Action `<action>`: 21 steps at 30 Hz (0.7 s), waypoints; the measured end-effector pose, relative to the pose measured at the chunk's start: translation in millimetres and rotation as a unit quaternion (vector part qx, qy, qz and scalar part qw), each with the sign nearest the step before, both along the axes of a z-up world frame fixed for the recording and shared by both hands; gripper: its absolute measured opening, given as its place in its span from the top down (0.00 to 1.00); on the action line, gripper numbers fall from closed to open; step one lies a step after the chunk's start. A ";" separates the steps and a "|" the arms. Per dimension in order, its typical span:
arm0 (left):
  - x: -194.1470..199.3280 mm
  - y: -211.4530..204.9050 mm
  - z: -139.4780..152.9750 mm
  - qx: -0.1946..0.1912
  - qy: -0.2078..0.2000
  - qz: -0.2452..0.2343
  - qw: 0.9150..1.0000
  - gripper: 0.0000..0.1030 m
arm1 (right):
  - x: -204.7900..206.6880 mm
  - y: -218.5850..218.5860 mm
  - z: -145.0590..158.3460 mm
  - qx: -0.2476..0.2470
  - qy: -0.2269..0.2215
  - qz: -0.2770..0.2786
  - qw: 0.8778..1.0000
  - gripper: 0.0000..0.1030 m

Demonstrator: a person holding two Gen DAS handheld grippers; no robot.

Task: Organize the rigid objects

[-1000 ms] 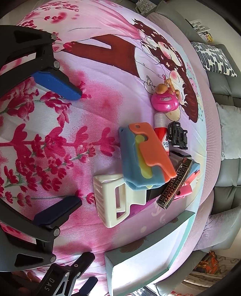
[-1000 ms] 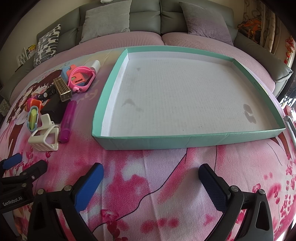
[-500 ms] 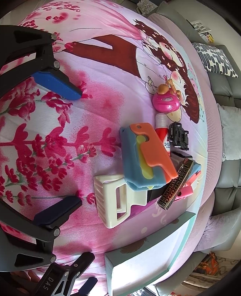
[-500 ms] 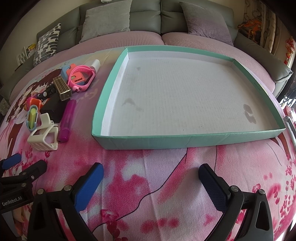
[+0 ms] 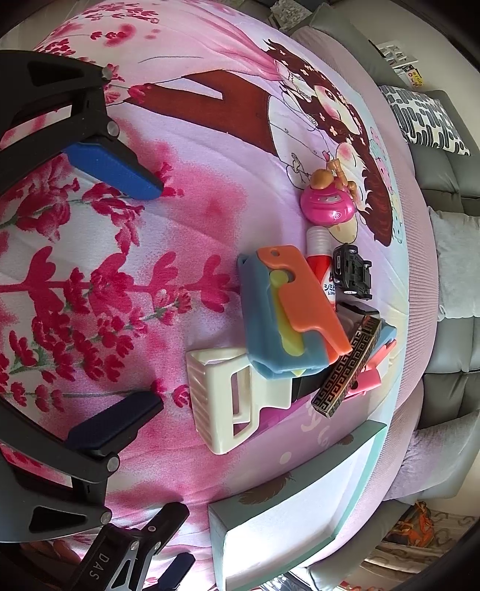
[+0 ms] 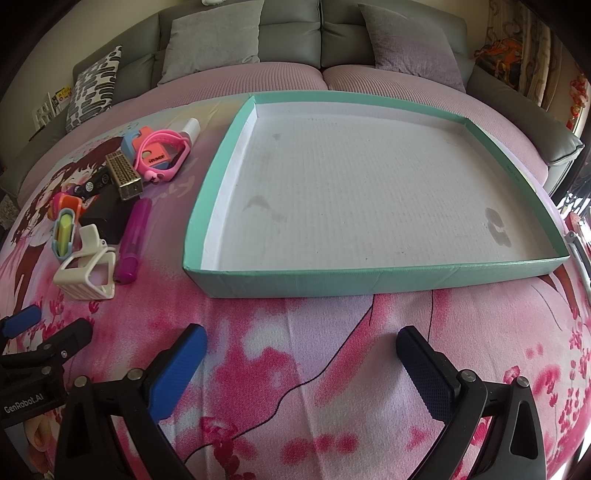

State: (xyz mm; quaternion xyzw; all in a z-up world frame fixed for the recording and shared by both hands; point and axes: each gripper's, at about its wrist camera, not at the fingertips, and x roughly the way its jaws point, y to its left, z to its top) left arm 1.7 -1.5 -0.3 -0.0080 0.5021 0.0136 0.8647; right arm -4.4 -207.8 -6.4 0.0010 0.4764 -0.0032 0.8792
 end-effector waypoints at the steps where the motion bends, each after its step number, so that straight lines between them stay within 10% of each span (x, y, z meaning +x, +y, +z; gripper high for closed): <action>1: -0.7 -0.2 0.2 0.000 -0.001 0.000 1.000 0.00 | 0.1 0.0 0.0 0.000 0.000 0.000 1.000 0.00; 21: -5.0 -1.7 4.3 -0.001 -0.003 -0.008 1.000 0.00 | -0.4 -0.2 1.0 0.001 0.000 0.000 1.000 0.00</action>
